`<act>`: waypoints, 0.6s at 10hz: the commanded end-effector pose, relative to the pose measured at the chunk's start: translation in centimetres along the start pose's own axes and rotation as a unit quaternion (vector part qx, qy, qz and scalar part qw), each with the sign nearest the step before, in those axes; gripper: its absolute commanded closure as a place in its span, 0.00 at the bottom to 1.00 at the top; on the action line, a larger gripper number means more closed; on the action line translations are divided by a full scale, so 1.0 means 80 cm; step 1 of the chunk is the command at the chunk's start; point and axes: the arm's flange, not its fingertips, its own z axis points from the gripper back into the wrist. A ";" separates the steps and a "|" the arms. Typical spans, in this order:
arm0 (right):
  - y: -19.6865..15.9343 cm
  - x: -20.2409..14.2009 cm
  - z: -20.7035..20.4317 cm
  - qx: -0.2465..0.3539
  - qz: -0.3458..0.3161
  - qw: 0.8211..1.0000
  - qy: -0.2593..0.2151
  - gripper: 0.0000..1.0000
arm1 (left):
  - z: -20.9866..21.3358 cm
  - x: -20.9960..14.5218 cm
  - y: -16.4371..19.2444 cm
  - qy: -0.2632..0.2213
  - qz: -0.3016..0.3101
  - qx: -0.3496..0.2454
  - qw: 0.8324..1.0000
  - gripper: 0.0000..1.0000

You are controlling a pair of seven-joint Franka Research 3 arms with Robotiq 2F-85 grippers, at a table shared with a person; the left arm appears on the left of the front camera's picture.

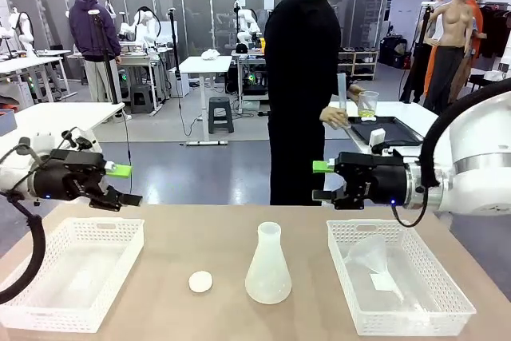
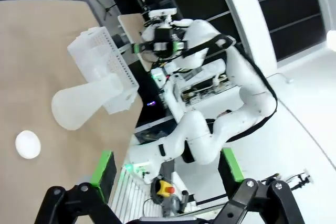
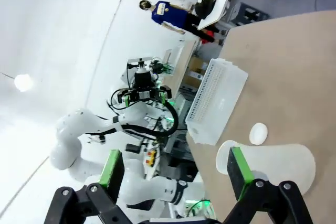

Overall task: Prepare the solutions needed for the experiment.
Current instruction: Pick up the Plastic Funnel and insert it into the Big flask.

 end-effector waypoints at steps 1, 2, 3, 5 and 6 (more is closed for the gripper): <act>-0.008 0.019 -0.012 -0.009 0.007 1.000 0.006 0.00 | -0.008 0.016 0.014 0.000 0.020 -0.032 0.999 0.00; -0.007 0.022 -0.012 -0.013 0.008 1.000 -0.001 0.00 | -0.007 0.020 0.014 0.008 0.021 -0.053 0.998 0.00; -0.003 0.023 -0.011 -0.012 0.025 1.000 -0.009 0.00 | -0.007 0.024 0.014 0.010 0.021 -0.059 0.998 0.00; -0.031 0.002 -0.014 0.004 -0.020 1.000 0.008 0.00 | -0.006 0.007 0.016 0.008 0.016 -0.041 0.999 0.00; -0.031 0.002 -0.014 0.004 -0.020 1.000 0.008 0.00 | -0.006 0.007 0.016 0.008 0.016 -0.041 0.999 0.00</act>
